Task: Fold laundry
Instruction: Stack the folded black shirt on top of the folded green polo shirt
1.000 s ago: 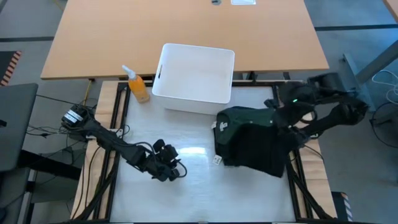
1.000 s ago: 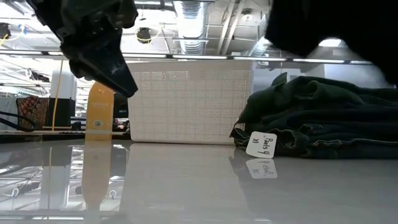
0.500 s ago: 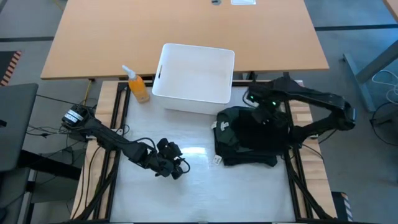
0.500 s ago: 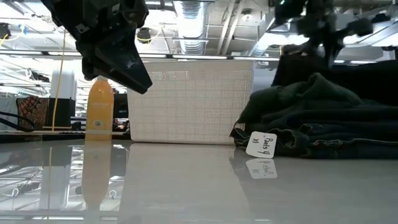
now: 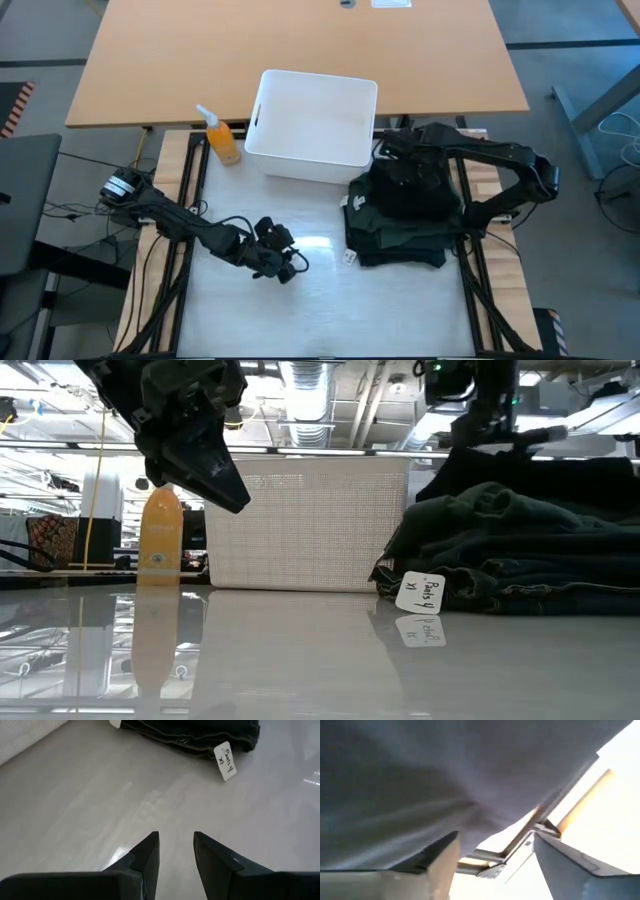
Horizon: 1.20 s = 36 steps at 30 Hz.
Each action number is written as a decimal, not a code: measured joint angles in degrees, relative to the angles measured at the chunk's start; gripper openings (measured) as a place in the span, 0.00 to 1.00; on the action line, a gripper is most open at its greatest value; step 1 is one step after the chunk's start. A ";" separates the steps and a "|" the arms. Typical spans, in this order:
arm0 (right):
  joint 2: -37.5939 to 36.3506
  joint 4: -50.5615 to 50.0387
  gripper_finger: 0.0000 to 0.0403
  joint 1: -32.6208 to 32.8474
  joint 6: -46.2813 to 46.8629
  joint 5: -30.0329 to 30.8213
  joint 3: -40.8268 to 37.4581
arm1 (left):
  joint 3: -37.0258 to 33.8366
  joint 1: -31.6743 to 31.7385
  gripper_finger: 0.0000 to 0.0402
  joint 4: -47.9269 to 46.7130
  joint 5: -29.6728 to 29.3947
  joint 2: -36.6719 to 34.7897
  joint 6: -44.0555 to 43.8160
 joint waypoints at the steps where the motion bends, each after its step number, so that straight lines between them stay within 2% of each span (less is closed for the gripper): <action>1: -0.15 -1.58 0.68 0.78 0.02 0.02 0.00 | 0.00 0.00 0.27 0.00 0.15 0.00 0.50; 4: -0.79 -5.73 0.78 3.83 2.26 -1.10 0.00 | 0.00 0.00 0.27 -0.13 0.37 0.00 1.74; 7: -1.42 -7.19 0.82 7.12 7.25 -1.10 0.17 | 0.00 0.00 0.27 -0.15 0.36 0.00 2.85; 11: -1.49 -11.08 0.82 10.96 14.74 0.38 4.01 | 0.00 0.00 0.27 -0.11 0.14 0.00 4.32; 16: -2.64 -8.54 0.80 11.84 24.72 -2.70 4.58 | 0.00 0.22 0.27 0.59 -1.21 0.00 7.79; 20: -4.46 -2.51 0.77 10.62 31.38 -4.64 -0.84 | 1.59 1.82 0.27 1.75 -3.76 -0.09 17.37; 23: -6.25 2.33 0.75 10.12 35.15 -5.30 -7.64 | 4.83 5.60 0.27 3.48 -4.92 -0.15 26.98; 28: -8.98 10.53 0.72 12.37 43.32 -10.19 -18.93 | 11.16 14.99 0.27 3.92 4.39 -0.17 36.44; 33: -8.98 17.47 0.72 20.80 50.93 -10.51 -26.16 | 13.16 21.00 0.27 4.47 14.51 -0.20 36.74; 36: -8.08 21.21 0.72 26.51 54.68 -10.35 -28.08 | 13.16 21.53 0.27 4.15 16.50 -0.20 36.74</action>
